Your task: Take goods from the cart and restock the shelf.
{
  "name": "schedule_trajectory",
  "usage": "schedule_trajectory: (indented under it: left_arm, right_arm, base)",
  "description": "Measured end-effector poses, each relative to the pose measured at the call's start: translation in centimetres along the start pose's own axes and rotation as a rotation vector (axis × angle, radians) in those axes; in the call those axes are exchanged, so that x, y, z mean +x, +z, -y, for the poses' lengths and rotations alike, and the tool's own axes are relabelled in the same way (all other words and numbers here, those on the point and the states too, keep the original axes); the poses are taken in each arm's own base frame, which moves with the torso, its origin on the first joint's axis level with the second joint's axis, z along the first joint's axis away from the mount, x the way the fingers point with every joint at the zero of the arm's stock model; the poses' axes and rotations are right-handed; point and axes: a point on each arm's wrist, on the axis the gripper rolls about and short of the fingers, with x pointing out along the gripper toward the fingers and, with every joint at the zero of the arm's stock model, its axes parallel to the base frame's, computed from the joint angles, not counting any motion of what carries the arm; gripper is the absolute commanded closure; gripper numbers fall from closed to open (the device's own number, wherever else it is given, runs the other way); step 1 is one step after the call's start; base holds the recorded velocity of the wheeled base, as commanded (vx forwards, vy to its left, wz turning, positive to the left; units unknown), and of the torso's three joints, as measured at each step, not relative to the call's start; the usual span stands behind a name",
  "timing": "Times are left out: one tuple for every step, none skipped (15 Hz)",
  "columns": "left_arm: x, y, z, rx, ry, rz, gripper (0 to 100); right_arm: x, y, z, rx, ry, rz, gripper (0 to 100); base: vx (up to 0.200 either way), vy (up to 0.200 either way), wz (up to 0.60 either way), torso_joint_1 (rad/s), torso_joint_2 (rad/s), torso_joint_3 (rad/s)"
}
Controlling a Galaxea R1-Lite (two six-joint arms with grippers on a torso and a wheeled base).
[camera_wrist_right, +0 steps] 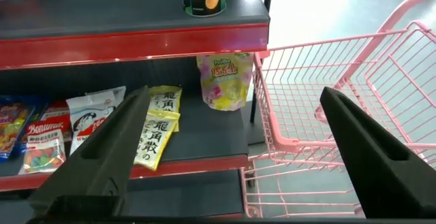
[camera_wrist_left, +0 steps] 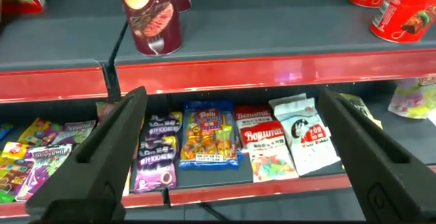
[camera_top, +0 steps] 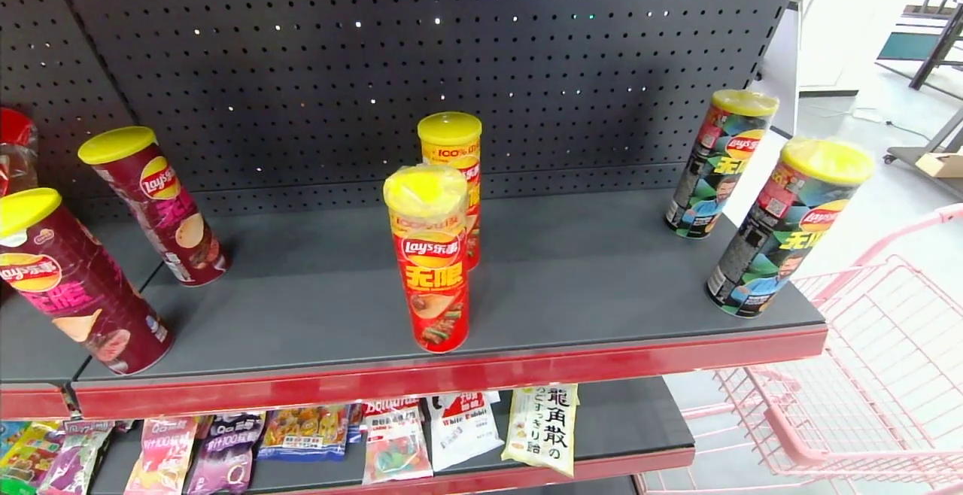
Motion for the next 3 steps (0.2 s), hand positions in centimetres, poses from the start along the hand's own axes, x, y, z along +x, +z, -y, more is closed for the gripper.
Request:
schedule_trajectory:
  left_arm:
    - [0.0, 0.0, 0.0, 0.0, 0.0, 0.0, 0]
    - [0.0, 0.0, 0.0, 0.0, 0.0, 0.0, 0]
    - [0.0, 0.0, 0.0, 0.0, 0.001, 0.0, 0]
  right_arm:
    - [0.0, 0.0, 0.0, 0.0, 0.0, 0.0, 0]
    - [0.0, 0.0, 0.0, 0.0, 0.0, 0.0, 0]
    - [0.0, 0.0, 0.0, 0.0, 0.0, 0.0, 0]
  base:
    - [0.0, 0.0, 0.0, 0.0, 0.0, 0.0]
    - [0.0, 0.0, 0.0, 0.0, 0.0, 0.0]
    - [0.0, 0.0, 0.0, 0.0, 0.0, 0.0]
